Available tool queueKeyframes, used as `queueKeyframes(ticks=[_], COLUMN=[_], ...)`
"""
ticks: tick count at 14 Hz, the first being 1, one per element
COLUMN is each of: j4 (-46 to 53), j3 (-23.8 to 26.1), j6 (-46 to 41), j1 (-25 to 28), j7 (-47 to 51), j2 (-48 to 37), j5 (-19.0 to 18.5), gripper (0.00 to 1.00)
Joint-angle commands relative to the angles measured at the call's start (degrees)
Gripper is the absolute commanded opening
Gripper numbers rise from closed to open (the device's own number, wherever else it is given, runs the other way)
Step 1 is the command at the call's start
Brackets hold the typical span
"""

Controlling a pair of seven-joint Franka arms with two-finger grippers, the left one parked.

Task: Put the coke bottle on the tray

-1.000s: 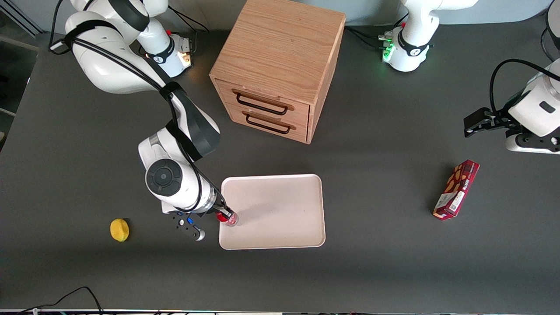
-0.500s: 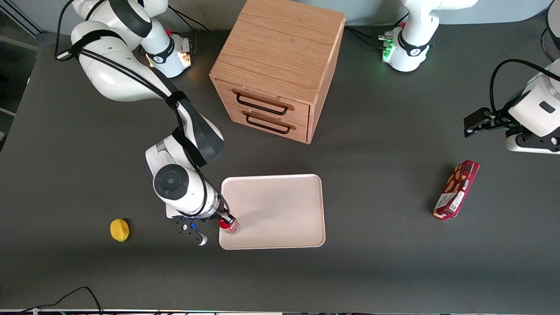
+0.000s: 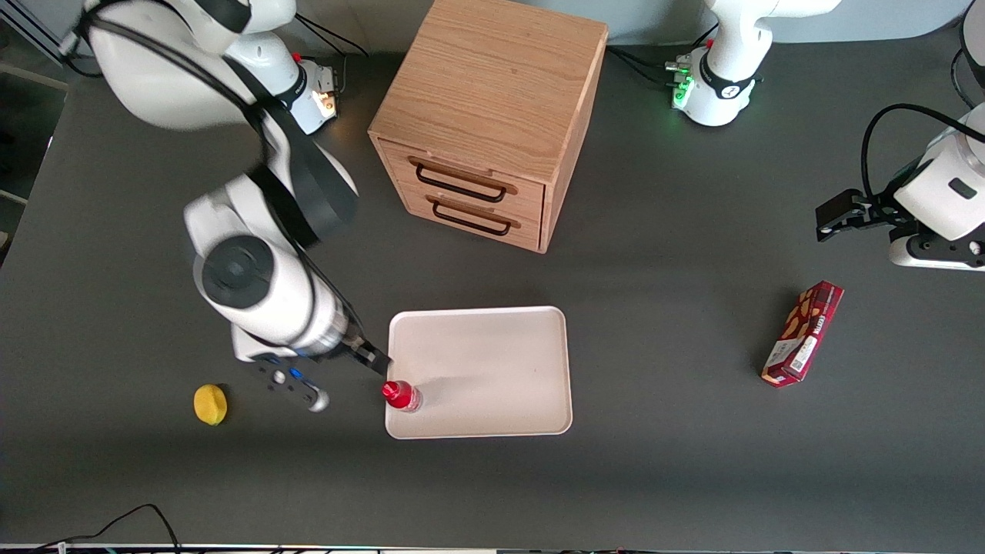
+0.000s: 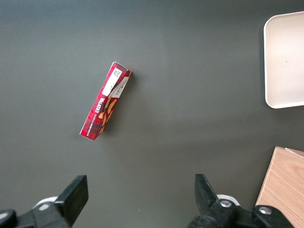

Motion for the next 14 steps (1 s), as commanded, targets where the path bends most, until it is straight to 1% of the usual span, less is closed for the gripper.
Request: queueKeyframes(ticks=[1, 2, 3, 4, 5, 6, 7, 9, 10, 13, 14], j4=[-14.1, -18.6, -24.2, -30.0, -35.6, -40.0, -44.4, -52.5, -54.4, -49.8, -47.2], j3=[-0.3, -3.6, -10.9, -16.6, -20.4, -23.3, -25.2, -26.3, -26.3, -26.1, -26.1], j6=[-6.3, -6.8, -6.8, -6.2, -6.0, -5.3, -4.1, 0.1, 1.1, 0.0, -2.7], j1=[-6.7, -8.3, -7.8, -7.3, -7.4, -7.3, -7.3, -7.4, -7.3, -7.3, -7.3], j7=[-12.5, -18.8, -25.1, -31.2, -36.7, -40.3, -41.7, -41.8, -41.9, -42.1, -42.0], j2=[-19.4, -25.9, -32.8, -38.8, -43.6, -47.2, -49.8, -54.2, -55.5, -52.3, -50.2], j5=[4.5, 10.0, 15.3, 19.9, 21.8, 21.9, 21.9, 22.0, 22.0, 21.8, 21.8], gripper=[1.0, 1.0, 1.0, 1.0, 1.0, 1.0, 1.0, 1.0, 1.0, 1.0, 1.0])
